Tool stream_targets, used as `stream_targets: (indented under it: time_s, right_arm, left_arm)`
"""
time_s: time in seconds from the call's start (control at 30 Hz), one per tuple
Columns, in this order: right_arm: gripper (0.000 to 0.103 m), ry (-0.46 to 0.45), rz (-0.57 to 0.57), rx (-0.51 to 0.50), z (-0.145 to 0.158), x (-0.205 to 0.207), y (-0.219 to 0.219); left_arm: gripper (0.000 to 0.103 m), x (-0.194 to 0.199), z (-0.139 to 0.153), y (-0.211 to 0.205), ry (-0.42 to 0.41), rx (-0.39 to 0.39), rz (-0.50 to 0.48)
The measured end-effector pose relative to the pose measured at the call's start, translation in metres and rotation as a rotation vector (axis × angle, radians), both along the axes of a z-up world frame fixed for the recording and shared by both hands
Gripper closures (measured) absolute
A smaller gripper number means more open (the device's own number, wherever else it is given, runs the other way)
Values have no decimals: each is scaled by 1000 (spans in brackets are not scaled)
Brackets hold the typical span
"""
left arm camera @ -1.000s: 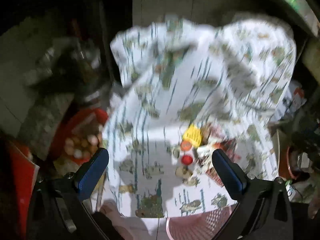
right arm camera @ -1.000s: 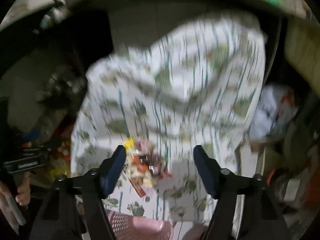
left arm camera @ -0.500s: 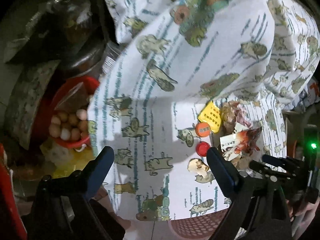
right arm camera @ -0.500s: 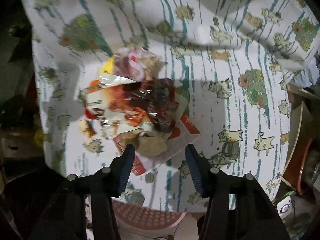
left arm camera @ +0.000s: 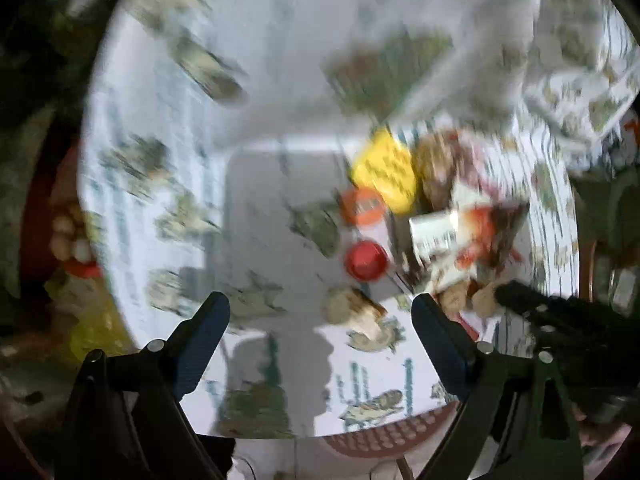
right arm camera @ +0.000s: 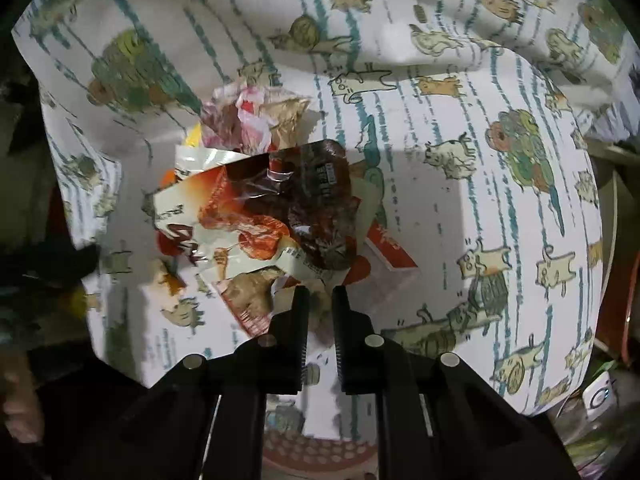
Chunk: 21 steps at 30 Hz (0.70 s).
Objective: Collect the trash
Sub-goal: 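Grasp a brown crumpled scrap with the left tool while the right tool grasps a small brown scrap, then carry both scraps over the pink basket and open both tools to drop them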
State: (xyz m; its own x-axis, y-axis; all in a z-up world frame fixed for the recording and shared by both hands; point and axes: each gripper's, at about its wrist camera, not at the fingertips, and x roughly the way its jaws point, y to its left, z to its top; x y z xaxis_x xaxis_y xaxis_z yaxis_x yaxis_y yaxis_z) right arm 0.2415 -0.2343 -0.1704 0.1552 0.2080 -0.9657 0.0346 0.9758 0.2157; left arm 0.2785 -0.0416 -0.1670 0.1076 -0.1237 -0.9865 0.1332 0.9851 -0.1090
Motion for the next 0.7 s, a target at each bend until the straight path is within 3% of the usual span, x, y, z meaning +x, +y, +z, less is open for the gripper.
stream_targets:
  time_s: [0.1,0.23,0.27,0.3,0.37,0.53,0.7]
  right_arm:
    - [90,-34,4,2,16,-2,-13]
    - [90,-58,-11,-2,31,-1,-34]
    - [90,-61,-14,-8,34,-4,-39]
    - [90,-63,-19,-11,37,-6,-47]
    - [90,-61,-24,5,38,-11,-50]
    - [90,-110,-13,-19,56,-15,-60]
    - [90,-170,-23,-14,71,-25,-60]
  left_arm:
    - [13,-1,-20,-10,43,12,2]
    - [25,-3,-38,-18,87,21,0]
    - [27,-4,-36,-22,65,44,-9]
    - [34,-5,-36,-26,52,68,-19]
    - [61,-9,-32,-29,17,111,-16]
    - [60,-13,-25,-28,33,41,2]
    - [60,-21,12,-19,-59,9,35]
